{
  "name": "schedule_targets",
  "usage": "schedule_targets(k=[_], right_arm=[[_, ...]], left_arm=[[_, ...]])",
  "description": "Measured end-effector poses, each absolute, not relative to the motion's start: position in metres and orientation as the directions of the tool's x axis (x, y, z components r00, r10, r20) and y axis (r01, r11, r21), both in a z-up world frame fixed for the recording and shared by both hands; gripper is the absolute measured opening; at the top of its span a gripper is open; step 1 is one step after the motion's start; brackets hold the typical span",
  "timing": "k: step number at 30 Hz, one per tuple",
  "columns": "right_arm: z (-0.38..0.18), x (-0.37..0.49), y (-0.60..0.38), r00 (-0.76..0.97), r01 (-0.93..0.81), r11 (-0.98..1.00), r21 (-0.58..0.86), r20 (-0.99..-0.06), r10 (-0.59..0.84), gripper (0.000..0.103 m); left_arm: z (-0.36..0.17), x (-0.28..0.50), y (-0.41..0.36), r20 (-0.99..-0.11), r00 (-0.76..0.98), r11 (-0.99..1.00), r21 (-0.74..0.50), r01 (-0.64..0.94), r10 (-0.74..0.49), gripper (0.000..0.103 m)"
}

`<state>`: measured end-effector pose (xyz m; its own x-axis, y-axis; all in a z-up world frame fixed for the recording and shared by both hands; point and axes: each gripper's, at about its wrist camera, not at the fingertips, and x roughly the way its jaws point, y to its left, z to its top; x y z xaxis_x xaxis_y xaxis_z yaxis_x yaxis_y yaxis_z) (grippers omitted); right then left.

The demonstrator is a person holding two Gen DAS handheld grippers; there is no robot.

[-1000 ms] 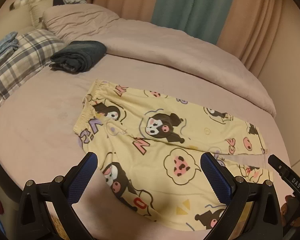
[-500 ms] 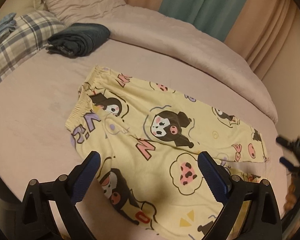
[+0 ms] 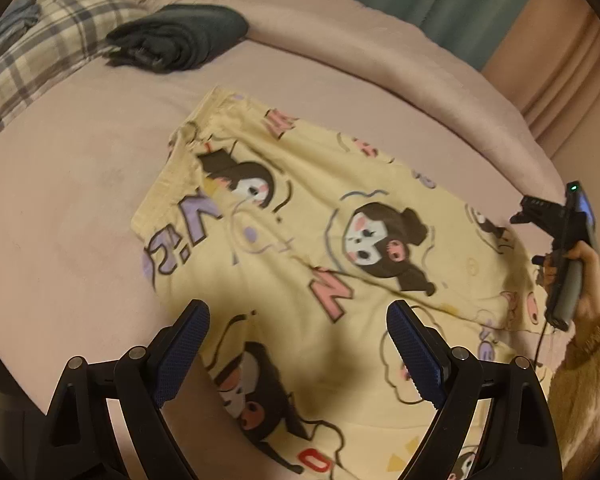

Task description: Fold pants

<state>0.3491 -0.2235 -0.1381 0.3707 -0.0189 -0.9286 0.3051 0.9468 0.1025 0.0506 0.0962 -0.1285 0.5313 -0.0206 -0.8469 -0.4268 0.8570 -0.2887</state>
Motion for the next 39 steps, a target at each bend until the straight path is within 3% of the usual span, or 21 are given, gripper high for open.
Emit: schedule_targets(k=[4, 5, 6, 7, 8, 13, 16, 21, 23, 27, 31, 39], right_arm=[[-0.164, 0.358, -0.222, 0.403, 0.265, 0.964, 0.022, -0.911, -0.090, 0.078], [-0.163, 0.358, -0.221, 0.431, 0.254, 0.967, 0.017, -0.897, -0.098, 0.071], [-0.162, 0.357, -0.221, 0.445, 0.245, 0.969, 0.013, -0.890, -0.101, 0.047], [-0.161, 0.356, -0.222, 0.457, 0.243, 0.970, 0.006, -0.883, -0.109, 0.016], [-0.159, 0.355, -0.225, 0.461, 0.243, 0.970, 0.016, -0.882, -0.101, 0.004], [-0.137, 0.340, -0.253, 0.557, 0.214, 0.951, 0.225, -0.827, 0.070, 0.002], [-0.107, 0.305, -0.270, 0.647, 0.140, 0.917, 0.374, -0.735, 0.201, 0.002], [-0.067, 0.209, -0.277, 0.764, 0.008, 0.885, 0.465, -0.574, 0.294, 0.002], [-0.069, 0.174, -0.271, 0.773, -0.023, 0.891, 0.454, -0.557, 0.304, 0.002], [-0.104, 0.125, -0.268, 0.711, -0.018, 0.868, 0.496, -0.604, 0.360, 0.002], [-0.144, 0.111, -0.264, 0.644, 0.016, 0.913, 0.409, -0.702, 0.304, 0.002], [-0.146, 0.099, -0.264, 0.642, 0.005, 0.910, 0.414, -0.699, 0.314, 0.002]], left_arm=[[-0.137, 0.049, 0.103, -0.861, 0.507, 0.845, -0.284, -0.453, -0.018, 0.091], [-0.138, 0.049, 0.105, -0.862, 0.506, 0.842, -0.288, -0.457, -0.021, 0.091], [-0.140, 0.049, 0.106, -0.863, 0.505, 0.837, -0.293, -0.462, -0.024, 0.091], [-0.140, 0.049, 0.108, -0.863, 0.504, 0.831, -0.299, -0.469, -0.026, 0.091], [-0.141, 0.049, 0.110, -0.863, 0.504, 0.825, -0.306, -0.475, -0.030, 0.091], [-0.132, 0.045, 0.119, -0.837, 0.544, 0.792, -0.371, -0.486, -0.058, 0.091], [-0.123, 0.046, 0.121, -0.816, 0.575, 0.784, -0.393, -0.480, -0.057, 0.091], [-0.106, 0.049, 0.119, -0.771, 0.628, 0.764, -0.466, -0.447, -0.103, 0.091], [-0.104, 0.060, 0.118, -0.767, 0.626, 0.755, -0.493, -0.433, -0.141, 0.091], [-0.106, 0.092, 0.113, -0.763, 0.609, 0.735, -0.538, -0.412, -0.217, 0.091], [-0.118, 0.132, 0.107, -0.767, 0.556, 0.701, -0.587, -0.406, -0.320, 0.091], [-0.153, 0.214, 0.061, -0.882, 0.387, 0.789, -0.431, -0.437, -0.268, 0.091]])
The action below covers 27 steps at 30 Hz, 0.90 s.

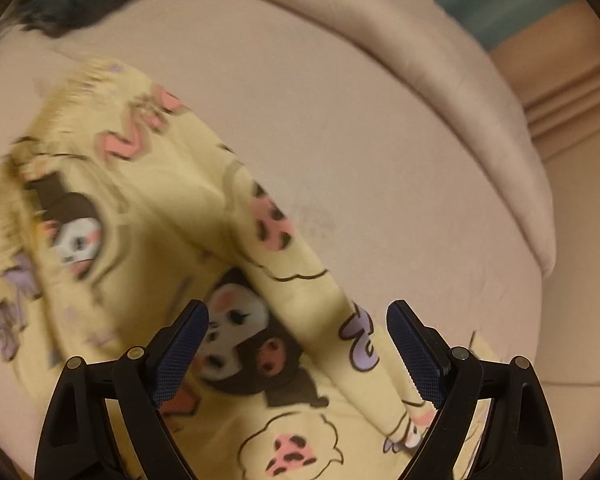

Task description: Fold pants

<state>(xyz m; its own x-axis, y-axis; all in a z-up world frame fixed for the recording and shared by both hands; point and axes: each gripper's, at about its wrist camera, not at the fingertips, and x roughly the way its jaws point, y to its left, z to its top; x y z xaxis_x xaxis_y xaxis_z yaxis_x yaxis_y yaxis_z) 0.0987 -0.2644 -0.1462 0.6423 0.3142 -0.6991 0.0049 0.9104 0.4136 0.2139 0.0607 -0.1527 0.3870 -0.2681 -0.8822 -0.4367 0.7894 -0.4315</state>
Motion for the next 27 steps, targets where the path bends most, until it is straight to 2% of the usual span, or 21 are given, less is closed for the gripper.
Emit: schedule_targets(k=[3, 5, 7, 10, 11, 12, 16, 20, 24, 27], right_arm=[[-0.149, 0.088, -0.269, 0.647, -0.005, 0.920, 0.391, -0.701, 0.301, 0.002], [-0.152, 0.087, -0.268, 0.643, -0.006, 0.922, 0.387, -0.705, 0.300, 0.002], [-0.154, 0.084, -0.271, 0.639, -0.008, 0.924, 0.381, -0.709, 0.298, 0.002], [-0.155, 0.083, -0.269, 0.640, -0.011, 0.927, 0.375, -0.710, 0.295, 0.003], [-0.154, 0.082, -0.269, 0.642, -0.013, 0.926, 0.377, -0.706, 0.297, 0.003], [-0.152, 0.082, -0.270, 0.647, -0.018, 0.924, 0.382, -0.700, 0.302, 0.003], [-0.142, 0.077, -0.271, 0.664, -0.027, 0.923, 0.383, -0.683, 0.303, 0.003], [-0.124, 0.065, -0.275, 0.689, -0.039, 0.926, 0.376, -0.661, 0.298, 0.003], [-0.112, 0.050, -0.284, 0.686, -0.065, 0.926, 0.371, -0.657, 0.312, 0.003], [-0.118, 0.040, -0.286, 0.649, -0.072, 0.923, 0.379, -0.685, 0.332, 0.003]], left_arm=[[-0.171, 0.230, 0.059, -0.940, 0.292, 0.800, -0.309, -0.515, -0.175, 0.091], [-0.177, 0.235, 0.059, -0.941, 0.289, 0.796, -0.307, -0.522, -0.174, 0.091], [-0.180, 0.240, 0.060, -0.938, 0.307, 0.788, -0.308, -0.533, -0.159, 0.086], [-0.175, 0.240, 0.064, -0.927, 0.362, 0.784, -0.295, -0.546, -0.096, 0.051], [-0.172, 0.238, 0.065, -0.921, 0.381, 0.790, -0.296, -0.537, -0.086, 0.024], [-0.170, 0.235, 0.066, -0.909, 0.405, 0.796, -0.317, -0.515, -0.100, 0.004], [-0.163, 0.209, 0.074, -0.876, 0.451, 0.772, -0.402, -0.492, -0.169, 0.003], [-0.131, 0.143, 0.083, -0.796, 0.561, 0.728, -0.522, -0.445, -0.228, 0.003], [-0.114, 0.064, 0.089, -0.747, 0.636, 0.741, -0.536, -0.405, -0.192, 0.003], [-0.133, 0.016, 0.085, -0.780, 0.602, 0.750, -0.500, -0.433, -0.172, 0.003]])
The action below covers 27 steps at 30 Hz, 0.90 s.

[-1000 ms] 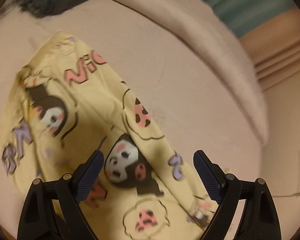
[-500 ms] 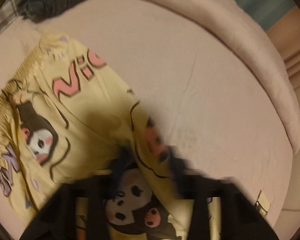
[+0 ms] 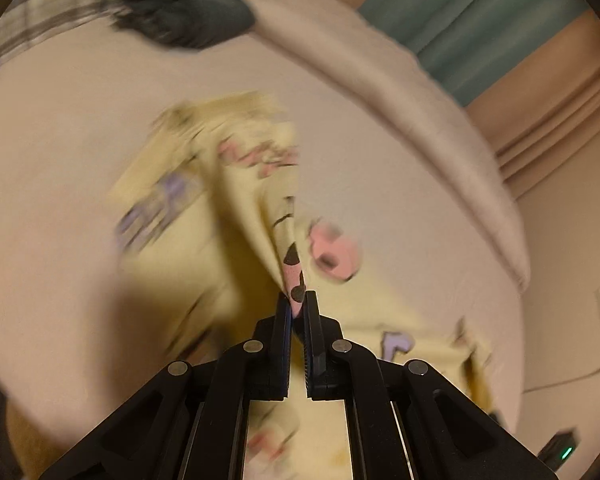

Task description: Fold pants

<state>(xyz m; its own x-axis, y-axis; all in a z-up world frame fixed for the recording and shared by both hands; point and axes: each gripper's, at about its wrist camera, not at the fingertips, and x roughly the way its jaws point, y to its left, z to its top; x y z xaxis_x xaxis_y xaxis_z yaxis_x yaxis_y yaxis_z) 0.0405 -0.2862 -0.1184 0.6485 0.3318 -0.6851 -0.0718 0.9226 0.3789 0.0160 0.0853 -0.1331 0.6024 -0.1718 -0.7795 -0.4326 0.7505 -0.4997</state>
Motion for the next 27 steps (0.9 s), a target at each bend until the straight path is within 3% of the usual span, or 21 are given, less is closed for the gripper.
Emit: schedule_targets(k=[4, 8, 10, 11, 12, 13, 14, 15, 17, 22, 27], right_arm=[[-0.135, 0.030, -0.282, 0.605, -0.063, 0.938, 0.341, -0.734, 0.308, 0.003], [-0.151, 0.034, -0.281, 0.545, -0.037, 0.952, 0.305, -0.792, 0.275, 0.005], [-0.153, 0.039, -0.279, 0.505, -0.046, 0.960, 0.277, -0.822, 0.261, 0.006], [-0.152, 0.040, -0.280, 0.495, -0.040, 0.963, 0.265, -0.833, 0.249, 0.007], [-0.147, 0.042, -0.283, 0.492, -0.028, 0.967, 0.253, -0.838, 0.234, 0.016], [-0.140, 0.043, -0.286, 0.494, -0.011, 0.971, 0.240, -0.843, 0.214, 0.034], [-0.134, 0.044, -0.291, 0.498, 0.005, 0.973, 0.232, -0.844, 0.199, 0.045], [-0.127, 0.046, -0.296, 0.508, 0.019, 0.972, 0.234, -0.839, 0.192, 0.062], [-0.117, 0.051, -0.302, 0.528, 0.040, 0.971, 0.237, -0.830, 0.181, 0.067], [-0.104, 0.114, -0.283, 0.512, 0.035, 0.989, 0.144, -0.852, 0.106, 0.067], [-0.126, 0.181, -0.242, 0.442, 0.052, 0.994, 0.095, -0.895, 0.062, 0.066]], left_arm=[[-0.186, -0.009, 0.097, -0.829, 0.516, 0.678, -0.507, -0.533, -0.215, 0.003], [-0.178, -0.004, 0.103, -0.808, 0.540, 0.658, -0.542, -0.523, -0.237, 0.004], [-0.167, -0.005, 0.107, -0.816, 0.529, 0.680, -0.526, -0.510, -0.235, 0.011], [-0.159, -0.003, 0.109, -0.819, 0.525, 0.693, -0.517, -0.502, -0.231, 0.022], [-0.149, 0.000, 0.111, -0.819, 0.529, 0.704, -0.509, -0.495, -0.220, 0.037], [-0.139, -0.008, 0.116, -0.817, 0.540, 0.713, -0.501, -0.491, -0.202, 0.045], [-0.131, -0.010, 0.120, -0.811, 0.557, 0.717, -0.496, -0.490, -0.181, 0.062], [-0.129, -0.019, 0.123, -0.804, 0.573, 0.719, -0.493, -0.490, -0.161, 0.075], [-0.115, -0.014, 0.131, -0.784, 0.611, 0.731, -0.479, -0.486, -0.108, 0.084], [-0.099, 0.044, 0.130, -0.771, 0.637, 0.809, -0.381, -0.448, -0.011, 0.084], [-0.128, 0.103, 0.122, -0.842, 0.538, 0.857, -0.251, -0.449, 0.035, 0.084]])
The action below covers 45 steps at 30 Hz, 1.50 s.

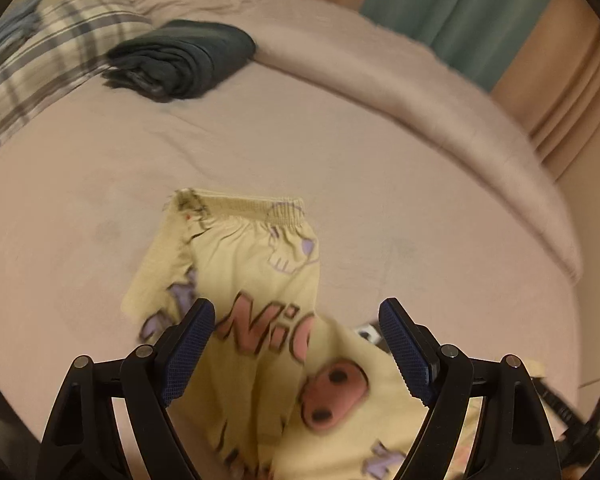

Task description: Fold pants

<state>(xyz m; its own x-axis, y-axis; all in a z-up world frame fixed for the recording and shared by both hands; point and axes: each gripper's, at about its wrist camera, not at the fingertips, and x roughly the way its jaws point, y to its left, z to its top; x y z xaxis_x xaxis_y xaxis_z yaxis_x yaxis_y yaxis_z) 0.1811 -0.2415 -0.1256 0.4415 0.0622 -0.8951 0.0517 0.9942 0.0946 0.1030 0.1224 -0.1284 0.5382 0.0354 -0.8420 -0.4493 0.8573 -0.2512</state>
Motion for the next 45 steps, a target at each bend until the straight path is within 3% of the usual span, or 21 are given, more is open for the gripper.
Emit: schedule_targets(k=[3, 6, 7, 8, 9, 12, 18, 22, 28, 37, 43, 45], right_arm=[[-0.156, 0.210, -0.221, 0.392, 0.062, 0.996, -0.070, -0.916, -0.089, 0.063], [-0.171, 0.218, -0.223, 0.416, 0.068, 0.990, -0.121, -0.899, -0.138, 0.046], [-0.169, 0.216, -0.224, 0.428, 0.070, 0.989, -0.131, -0.891, -0.149, 0.024], [-0.162, 0.214, -0.228, 0.452, 0.077, 0.982, -0.170, -0.872, -0.186, 0.010], [-0.155, 0.211, -0.234, 0.480, 0.079, 0.986, -0.147, -0.861, -0.167, 0.010], [-0.125, 0.198, -0.273, 0.547, 0.123, 0.992, 0.037, -0.836, -0.037, 0.009], [-0.062, 0.124, -0.375, 0.725, 0.222, 0.911, 0.347, -0.683, 0.083, 0.009], [-0.078, 0.074, -0.434, 0.722, 0.327, 0.860, 0.392, -0.691, 0.041, 0.009], [-0.157, 0.047, -0.464, 0.560, 0.453, 0.825, 0.338, -0.828, 0.032, 0.010], [-0.125, 0.030, -0.455, 0.601, 0.423, 0.866, 0.268, -0.798, -0.046, 0.010], [-0.166, 0.040, -0.474, 0.526, 0.461, 0.855, 0.238, -0.849, -0.047, 0.011], [-0.153, 0.041, -0.469, 0.511, 0.448, 0.872, 0.197, -0.857, -0.069, 0.024]], left_arm=[[-0.156, 0.127, 0.118, -0.888, 0.447, 0.879, -0.126, -0.460, 0.107, 0.084], [-0.184, 0.131, 0.121, -0.915, 0.379, 0.888, -0.056, -0.457, 0.138, 0.080], [-0.191, 0.131, 0.121, -0.913, 0.381, 0.893, -0.041, -0.448, 0.149, 0.075], [-0.192, 0.128, 0.120, -0.903, 0.393, 0.897, -0.019, -0.442, 0.175, 0.059], [-0.190, 0.123, 0.119, -0.892, 0.407, 0.901, 0.002, -0.434, 0.198, 0.046], [-0.179, 0.110, 0.125, -0.876, 0.456, 0.898, -0.065, -0.434, 0.157, 0.022], [-0.143, 0.050, 0.152, -0.807, 0.588, 0.853, -0.264, -0.450, 0.060, 0.019], [-0.142, 0.026, 0.161, -0.800, 0.599, 0.837, -0.305, -0.454, 0.034, 0.019], [-0.168, 0.018, 0.182, -0.832, 0.555, 0.786, -0.338, -0.518, 0.008, 0.019], [-0.158, 0.012, 0.176, -0.820, 0.573, 0.771, -0.362, -0.525, 0.005, 0.019], [-0.166, 0.015, 0.176, -0.838, 0.546, 0.766, -0.359, -0.533, -0.012, 0.019], [-0.166, 0.012, 0.176, -0.835, 0.550, 0.764, -0.372, -0.526, -0.028, 0.019]])
